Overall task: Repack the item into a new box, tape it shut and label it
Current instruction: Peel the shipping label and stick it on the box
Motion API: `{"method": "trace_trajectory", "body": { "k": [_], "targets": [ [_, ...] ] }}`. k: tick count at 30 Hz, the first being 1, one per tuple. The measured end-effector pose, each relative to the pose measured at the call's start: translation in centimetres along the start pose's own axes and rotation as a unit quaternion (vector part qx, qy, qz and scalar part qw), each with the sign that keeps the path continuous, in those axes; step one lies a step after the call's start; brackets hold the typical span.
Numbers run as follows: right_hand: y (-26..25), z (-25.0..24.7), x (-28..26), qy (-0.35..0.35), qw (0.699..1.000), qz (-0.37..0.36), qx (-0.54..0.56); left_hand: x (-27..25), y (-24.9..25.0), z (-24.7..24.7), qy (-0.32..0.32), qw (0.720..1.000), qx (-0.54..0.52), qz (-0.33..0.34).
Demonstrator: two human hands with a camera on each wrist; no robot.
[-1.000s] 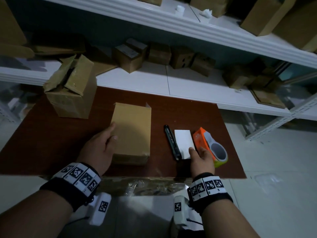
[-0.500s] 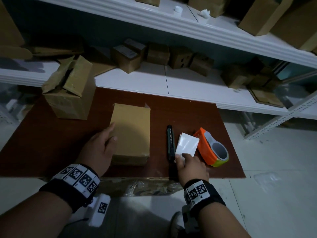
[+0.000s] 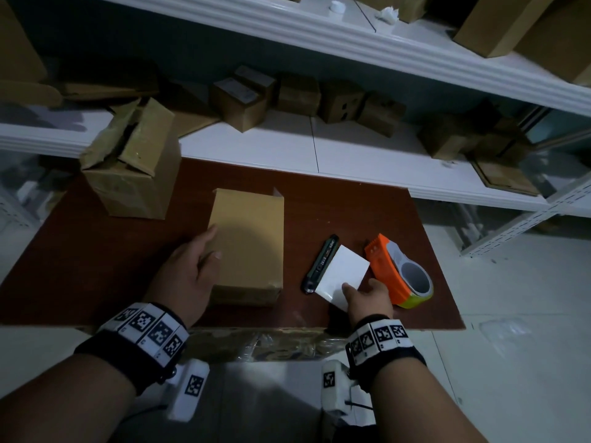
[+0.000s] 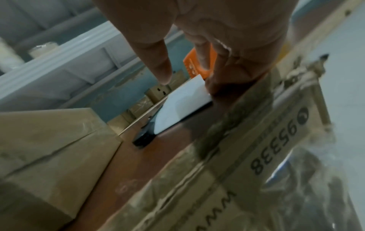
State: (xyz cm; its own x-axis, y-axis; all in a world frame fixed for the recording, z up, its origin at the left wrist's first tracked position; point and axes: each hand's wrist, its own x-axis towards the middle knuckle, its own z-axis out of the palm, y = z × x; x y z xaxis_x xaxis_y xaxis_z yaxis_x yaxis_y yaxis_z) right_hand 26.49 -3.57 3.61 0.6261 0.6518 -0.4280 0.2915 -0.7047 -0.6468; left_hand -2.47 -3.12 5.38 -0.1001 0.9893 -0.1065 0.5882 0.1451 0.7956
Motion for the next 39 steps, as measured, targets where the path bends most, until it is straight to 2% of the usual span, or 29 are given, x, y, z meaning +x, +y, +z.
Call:
{"method": "trace_trajectory", "body": {
  "k": [10, 14, 16, 18, 22, 26, 28, 32, 39],
  "targets": [
    [0.1, 2.4, 0.2, -0.023, 0.996, -0.02, -0.085, 0.2, -0.3, 0.0, 0.0, 1.0, -0.001, 0.013],
    [0.0, 2.2, -1.0, 0.045, 0.991, -0.028, -0.124, 0.1, -0.3, -0.2, -0.007, 1.0, -0.002, 0.009],
    [-0.1, 2.0, -1.8, 0.05, 0.979, -0.091, -0.177, 0.1, -0.1, -0.2, -0.003, 1.0, 0.0, 0.005],
    [-0.4, 2.1, -2.2, 0.023, 0.962, -0.15, -0.227, 0.1, 0.0, -0.1, 0.001, 1.0, -0.002, 0.004],
    [-0.3, 2.2, -1.8, -0.021, 0.952, -0.128, -0.277, 0.2, -0.3, -0.2, -0.001, 1.0, -0.011, 0.008],
    [0.2, 2.4, -1.8, -0.022, 0.923, -0.146, -0.355, 0.2, -0.5, -0.2, -0.005, 1.0, -0.018, 0.008],
    [0.5, 2.5, -1.7, -0.012, 0.922, -0.155, -0.354, 0.2, -0.5, -0.2, -0.005, 1.0, -0.02, 0.009],
    [0.4, 2.2, -1.3, 0.017, 0.943, -0.151, -0.295, 0.2, -0.6, -0.1, -0.004, 1.0, -0.02, 0.009],
    [0.7, 2.5, -1.4, 0.059, 0.949, -0.184, -0.251, 0.3, -0.6, -0.2, -0.007, 1.0, -0.019, 0.001]
  ]
}}
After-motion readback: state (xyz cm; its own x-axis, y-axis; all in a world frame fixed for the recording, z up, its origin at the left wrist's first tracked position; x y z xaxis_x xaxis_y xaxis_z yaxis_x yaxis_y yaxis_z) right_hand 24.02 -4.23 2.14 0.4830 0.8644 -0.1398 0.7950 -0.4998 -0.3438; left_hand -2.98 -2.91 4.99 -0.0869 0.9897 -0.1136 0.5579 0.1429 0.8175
